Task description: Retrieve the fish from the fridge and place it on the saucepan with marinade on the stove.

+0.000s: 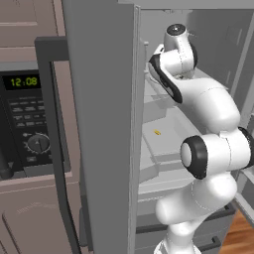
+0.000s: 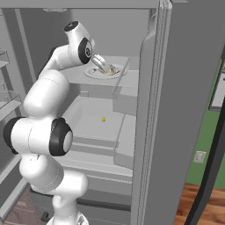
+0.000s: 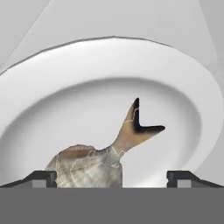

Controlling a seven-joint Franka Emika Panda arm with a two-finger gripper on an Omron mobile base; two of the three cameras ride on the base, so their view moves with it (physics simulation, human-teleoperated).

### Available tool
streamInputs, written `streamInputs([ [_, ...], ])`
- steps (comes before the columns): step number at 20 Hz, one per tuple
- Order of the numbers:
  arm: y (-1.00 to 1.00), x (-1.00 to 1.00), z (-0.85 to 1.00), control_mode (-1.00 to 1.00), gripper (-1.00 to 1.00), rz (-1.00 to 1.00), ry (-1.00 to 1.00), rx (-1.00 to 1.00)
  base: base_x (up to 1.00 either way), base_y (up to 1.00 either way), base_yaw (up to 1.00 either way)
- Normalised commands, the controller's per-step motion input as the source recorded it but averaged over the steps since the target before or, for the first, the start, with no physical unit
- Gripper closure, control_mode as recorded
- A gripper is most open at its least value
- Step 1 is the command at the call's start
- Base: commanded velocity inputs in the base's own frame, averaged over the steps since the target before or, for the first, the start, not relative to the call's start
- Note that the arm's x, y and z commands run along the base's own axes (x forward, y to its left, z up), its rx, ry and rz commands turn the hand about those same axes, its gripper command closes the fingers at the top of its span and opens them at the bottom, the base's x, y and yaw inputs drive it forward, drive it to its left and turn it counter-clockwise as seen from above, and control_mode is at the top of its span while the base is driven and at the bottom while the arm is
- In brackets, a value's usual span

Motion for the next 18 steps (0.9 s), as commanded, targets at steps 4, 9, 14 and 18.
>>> streamInputs([
  [4, 0.00, 0.09, -0.13, -1.00, -1.00, 0.00, -0.02, 0.00, 0.00, 0.00, 0.00],
  [9, 0.00, 0.15, -0.01, -1.00, -1.00, 0.00, 0.00, 0.00, 0.00, 0.00, 0.00],
  [14, 0.00, 0.06, 0.00, -1.00, -1.00, 0.00, 0.06, 0.00, 0.00, 0.00, 0.00],
  [18, 0.00, 0.00, 0.00, -1.00, -1.00, 0.00, 0.08, 0.00, 0.00, 0.00, 0.00],
])
